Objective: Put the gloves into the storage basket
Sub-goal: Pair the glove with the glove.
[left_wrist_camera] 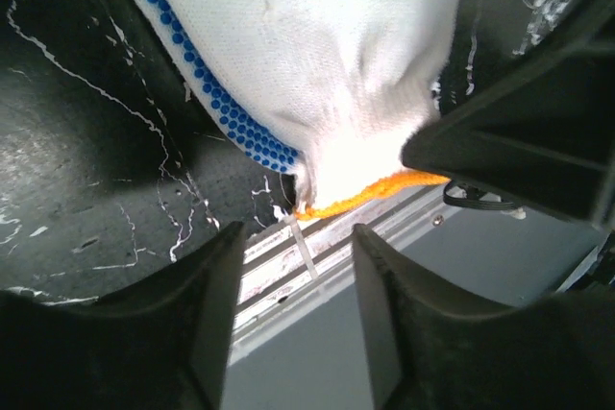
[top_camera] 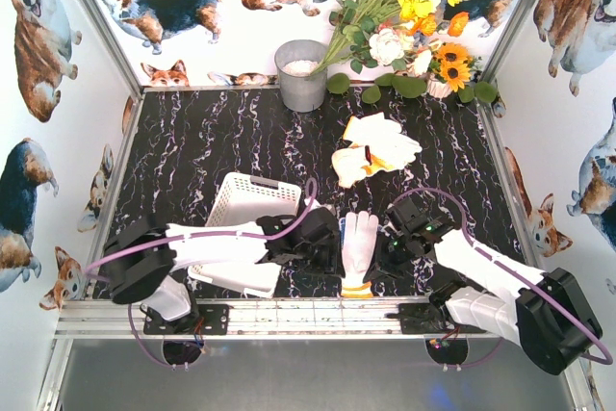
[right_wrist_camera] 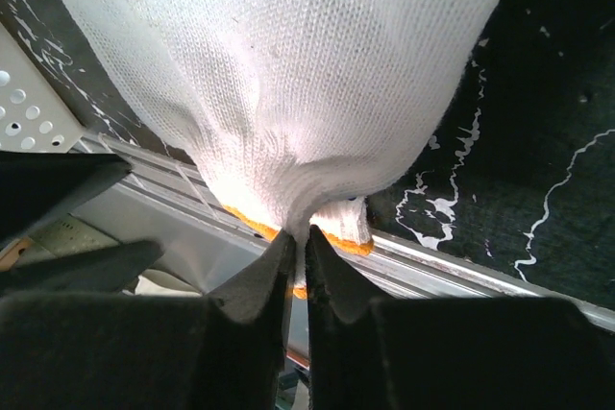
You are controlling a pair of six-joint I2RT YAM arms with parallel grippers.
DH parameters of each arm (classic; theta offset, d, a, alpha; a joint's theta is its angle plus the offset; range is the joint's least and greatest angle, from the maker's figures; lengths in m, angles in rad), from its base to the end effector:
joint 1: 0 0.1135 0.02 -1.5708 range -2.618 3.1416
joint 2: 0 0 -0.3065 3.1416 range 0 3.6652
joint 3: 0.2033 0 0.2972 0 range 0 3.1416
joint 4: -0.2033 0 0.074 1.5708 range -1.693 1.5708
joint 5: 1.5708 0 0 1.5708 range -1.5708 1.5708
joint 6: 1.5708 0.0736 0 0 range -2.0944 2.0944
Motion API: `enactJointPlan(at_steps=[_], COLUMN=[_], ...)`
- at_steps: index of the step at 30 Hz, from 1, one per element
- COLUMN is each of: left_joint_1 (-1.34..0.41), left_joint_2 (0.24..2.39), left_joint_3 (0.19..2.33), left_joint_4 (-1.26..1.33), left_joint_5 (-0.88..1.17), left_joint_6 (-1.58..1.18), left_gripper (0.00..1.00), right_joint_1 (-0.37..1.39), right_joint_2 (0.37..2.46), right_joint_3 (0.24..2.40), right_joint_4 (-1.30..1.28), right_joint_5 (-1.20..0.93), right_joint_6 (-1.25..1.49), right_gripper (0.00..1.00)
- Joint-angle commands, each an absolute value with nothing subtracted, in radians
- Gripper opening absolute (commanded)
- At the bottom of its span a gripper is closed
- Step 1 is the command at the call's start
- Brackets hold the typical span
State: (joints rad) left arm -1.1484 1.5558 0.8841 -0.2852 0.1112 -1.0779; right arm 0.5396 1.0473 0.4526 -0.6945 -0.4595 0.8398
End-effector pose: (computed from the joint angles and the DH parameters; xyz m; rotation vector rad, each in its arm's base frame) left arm 0.1423 -0.3366 0.1655 0.1500 2.8336 -0.8765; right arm 0.1380 0.1207 0.1311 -0.3453 -2.9389 -0.8003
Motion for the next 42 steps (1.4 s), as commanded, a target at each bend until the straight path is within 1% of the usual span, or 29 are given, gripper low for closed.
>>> enactJointPlan(at_steps=[1,6,8,9,11,15,21,30,35,42], left_joint_1=[-1.154,-1.154,-1.153,-1.151,-1.148,-1.146,-1.128,-1.123,-1.118,-1.111], left_joint_2=[1.476,1.462,1.458,1.458,1.462,1.474,1.506,1.605,1.626,1.641], left_joint_3=[0.893,0.903,0.892,0.883,0.873,0.86,0.82,0.824,0.828,0.819], left_joint_4=[-0.324,-0.35,-0.325,-0.308,-0.269,-0.242,-0.156,-0.064,-0.054,-0.041], left_joint_5=[0.046,0.025,0.023,0.027,0.046,0.064,0.125,0.21,0.217,0.204], left_joint_6=[-1.036,-1.036,-1.055,-1.069,-1.085,-1.113,-1.139,-1.141,-1.138,-1.145], left_gripper=[0.53,0.63,0.66,0.66,0.66,0.58,0.49,0.33,0.31,0.24], right_joint_1=[0.55,0.551,0.551,0.551,0.551,0.551,0.551,0.551,0.551,0.551], right_joint_2=[1.017,1.012,1.013,1.015,1.015,1.012,1.03,1.037,1.054,1.058], right_joint_3=[0.488,0.506,0.53,0.548,0.566,0.571,0.544,0.506,0.496,0.486], right_joint_4=[-0.681,-0.694,-0.719,-0.737,-0.768,-0.79,-0.764,-0.726,-0.715,-0.702], right_joint_5=[-0.417,-0.423,-0.421,-0.417,-0.411,-0.414,-0.432,-0.436,-0.441,-0.443], right_joint_6=[0.853,0.842,0.819,0.808,0.787,0.772,0.772,0.788,0.785,0.787], right_gripper=[0.12,0.16,0.21,0.25,0.29,0.35,0.36,0.34,0.32,0.3])
